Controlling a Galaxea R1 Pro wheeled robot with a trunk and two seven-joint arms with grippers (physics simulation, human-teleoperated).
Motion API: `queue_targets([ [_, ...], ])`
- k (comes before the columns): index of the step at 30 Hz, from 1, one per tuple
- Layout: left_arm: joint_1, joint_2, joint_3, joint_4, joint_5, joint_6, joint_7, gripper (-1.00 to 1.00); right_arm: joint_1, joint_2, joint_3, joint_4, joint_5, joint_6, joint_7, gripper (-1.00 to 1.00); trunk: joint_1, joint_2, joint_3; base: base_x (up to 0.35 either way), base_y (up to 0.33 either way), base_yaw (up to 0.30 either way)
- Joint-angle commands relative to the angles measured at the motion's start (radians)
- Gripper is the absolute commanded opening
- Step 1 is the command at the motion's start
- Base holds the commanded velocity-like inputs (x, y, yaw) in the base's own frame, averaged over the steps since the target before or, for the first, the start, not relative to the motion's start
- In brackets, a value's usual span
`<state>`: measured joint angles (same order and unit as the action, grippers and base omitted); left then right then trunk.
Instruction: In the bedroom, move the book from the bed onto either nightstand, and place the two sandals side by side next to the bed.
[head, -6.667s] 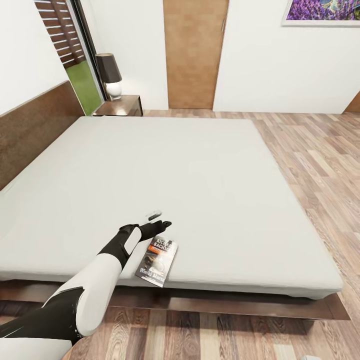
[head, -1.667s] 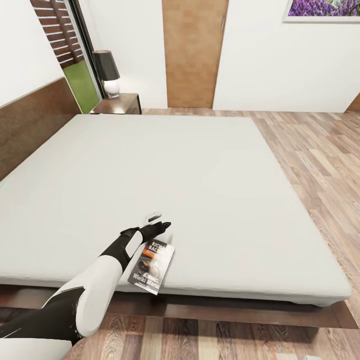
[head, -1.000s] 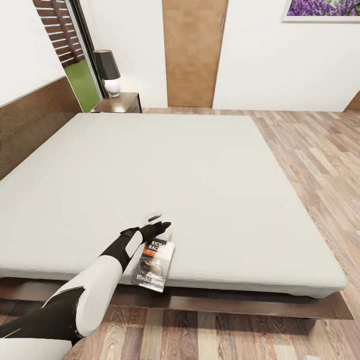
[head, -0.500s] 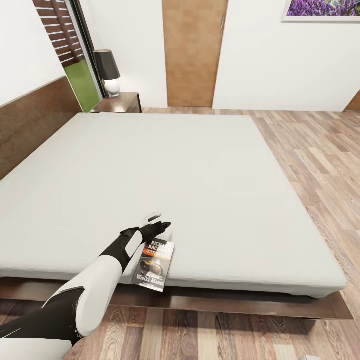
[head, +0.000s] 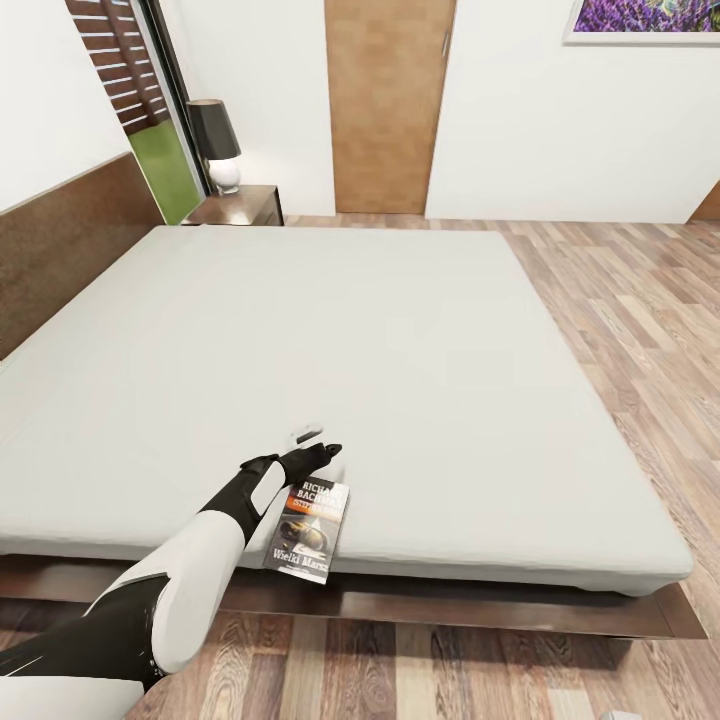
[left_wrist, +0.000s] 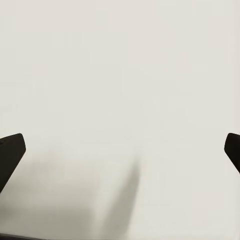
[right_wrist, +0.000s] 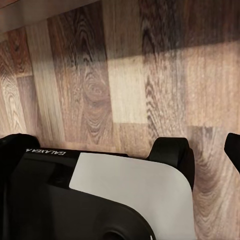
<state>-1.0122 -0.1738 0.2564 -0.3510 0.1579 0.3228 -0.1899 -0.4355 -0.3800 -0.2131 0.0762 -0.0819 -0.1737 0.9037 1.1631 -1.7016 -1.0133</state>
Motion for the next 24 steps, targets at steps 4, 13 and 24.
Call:
queue_targets([
  [4, 0.000, -0.001, 0.006, -0.001, 0.007, 0.009, -0.002, 1.00, -0.002, 0.000, 0.003, 0.004, -0.009, -0.004, 0.004, 1.00, 0.000, 0.000, -0.001, 0.000, 0.000, 0.000],
  [13, 0.000, -0.001, 0.006, -0.001, 0.006, 0.009, -0.002, 1.00, -0.002, 0.000, 0.003, 0.004, -0.009, -0.004, 0.004, 1.00, 0.000, 0.000, -0.001, -0.036, 0.000, 0.000],
  [24, 0.000, -0.001, 0.006, -0.001, 0.006, 0.007, -0.002, 1.00, -0.002, 0.000, 0.004, 0.004, -0.009, -0.004, 0.003, 1.00, 0.000, 0.000, -0.001, -0.024, 0.000, 0.000],
])
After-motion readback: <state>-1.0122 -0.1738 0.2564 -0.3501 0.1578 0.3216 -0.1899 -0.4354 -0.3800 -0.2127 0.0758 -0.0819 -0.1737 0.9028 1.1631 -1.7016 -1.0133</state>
